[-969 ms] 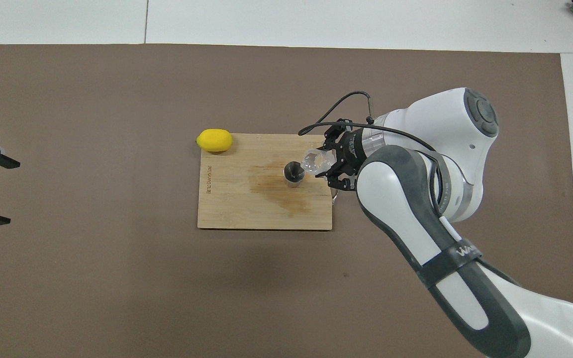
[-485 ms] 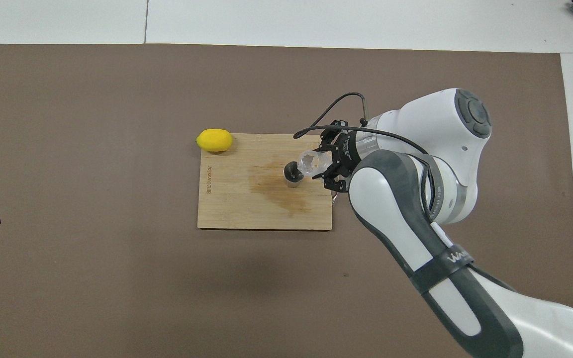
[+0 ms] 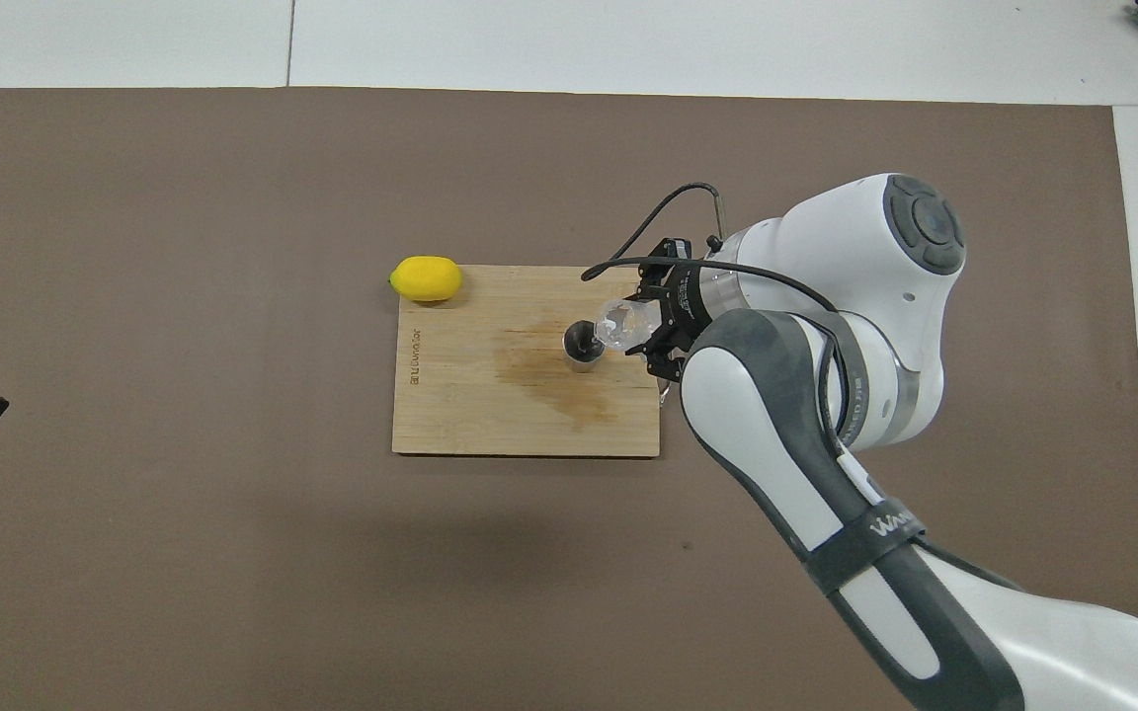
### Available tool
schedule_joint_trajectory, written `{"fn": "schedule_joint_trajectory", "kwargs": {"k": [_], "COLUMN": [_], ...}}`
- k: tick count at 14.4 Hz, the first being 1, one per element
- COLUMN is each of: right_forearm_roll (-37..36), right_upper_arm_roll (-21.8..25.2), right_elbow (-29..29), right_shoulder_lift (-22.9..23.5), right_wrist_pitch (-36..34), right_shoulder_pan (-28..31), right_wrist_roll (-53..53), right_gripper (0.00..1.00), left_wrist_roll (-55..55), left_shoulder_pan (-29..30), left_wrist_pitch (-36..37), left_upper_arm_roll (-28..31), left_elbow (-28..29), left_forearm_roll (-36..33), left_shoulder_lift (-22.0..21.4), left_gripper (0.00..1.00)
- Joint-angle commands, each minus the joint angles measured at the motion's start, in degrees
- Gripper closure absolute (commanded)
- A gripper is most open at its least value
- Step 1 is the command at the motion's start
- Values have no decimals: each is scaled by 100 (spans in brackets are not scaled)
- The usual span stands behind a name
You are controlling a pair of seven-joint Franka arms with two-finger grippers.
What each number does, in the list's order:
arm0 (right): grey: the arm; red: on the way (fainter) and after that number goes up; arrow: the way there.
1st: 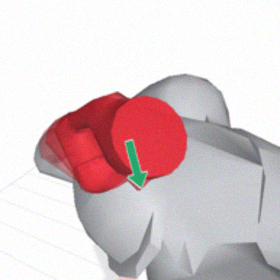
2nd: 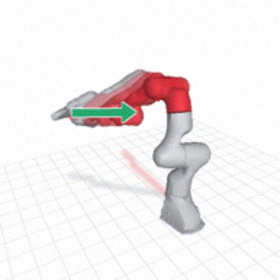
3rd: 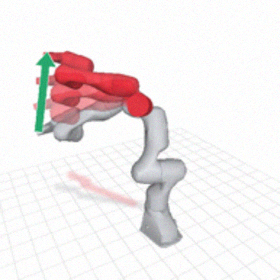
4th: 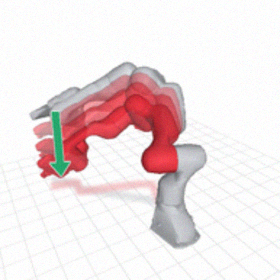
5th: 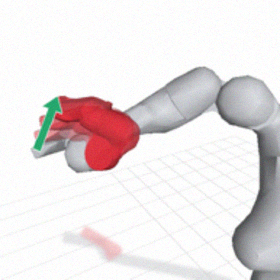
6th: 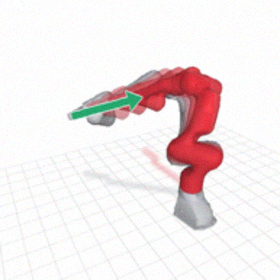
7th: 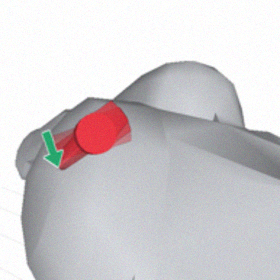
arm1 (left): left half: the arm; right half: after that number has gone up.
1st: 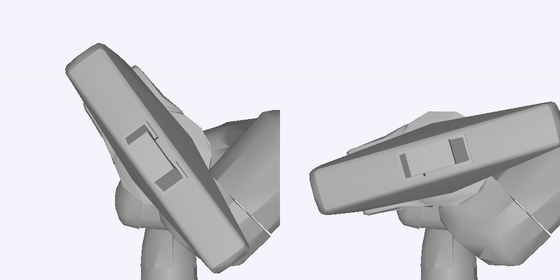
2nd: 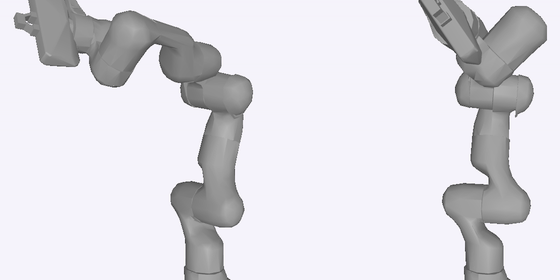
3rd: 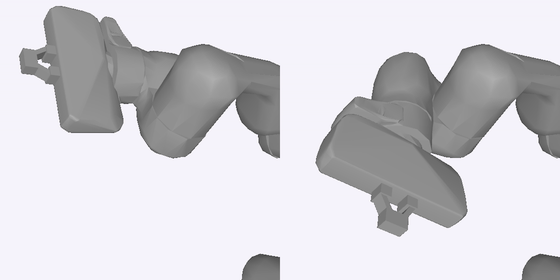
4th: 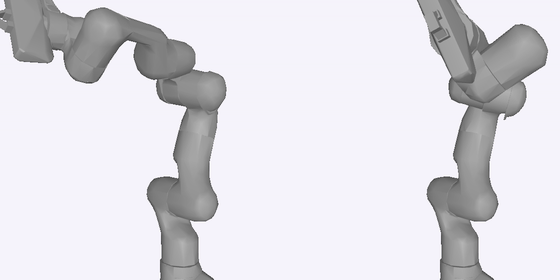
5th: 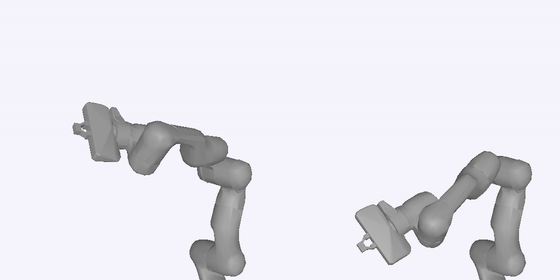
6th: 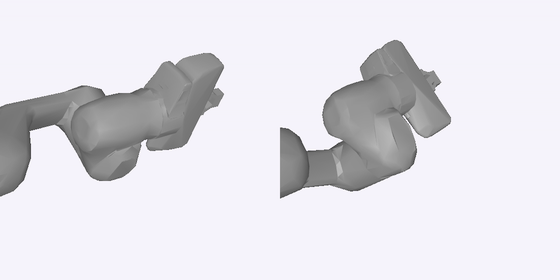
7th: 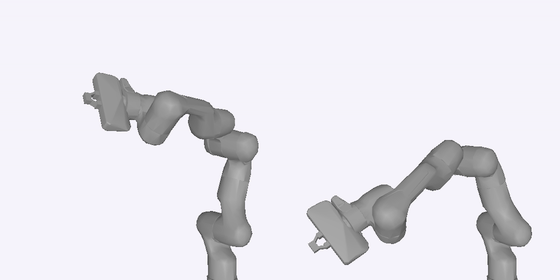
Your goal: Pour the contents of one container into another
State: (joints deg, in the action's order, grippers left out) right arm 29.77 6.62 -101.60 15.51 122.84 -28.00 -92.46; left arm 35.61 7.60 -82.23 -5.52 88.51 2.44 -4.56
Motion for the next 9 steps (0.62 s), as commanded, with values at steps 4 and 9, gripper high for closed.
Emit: {"fn": "schedule_joint_trajectory", "kwargs": {"k": [4, 9], "right_forearm_roll": [-384, -560], "right_upper_arm_roll": [23, 23], "right_elbow": [79, 79], "right_shoulder_lift": [31, 31], "right_wrist_pitch": [91, 213], "right_shoulder_pan": [-100, -161], "right_wrist_roll": [-220, -369], "right_gripper": [100, 100], "left_wrist_roll": [-2309, -2682], "left_shoulder_pan": [488, 409], "left_wrist_pitch": [-891, -829], "left_upper_arm_roll": [16, -54], "left_elbow": [263, 395], "left_forearm_roll": [-103, -112], "left_shoulder_lift": [-116, -177], "left_gripper": [0, 0]}}
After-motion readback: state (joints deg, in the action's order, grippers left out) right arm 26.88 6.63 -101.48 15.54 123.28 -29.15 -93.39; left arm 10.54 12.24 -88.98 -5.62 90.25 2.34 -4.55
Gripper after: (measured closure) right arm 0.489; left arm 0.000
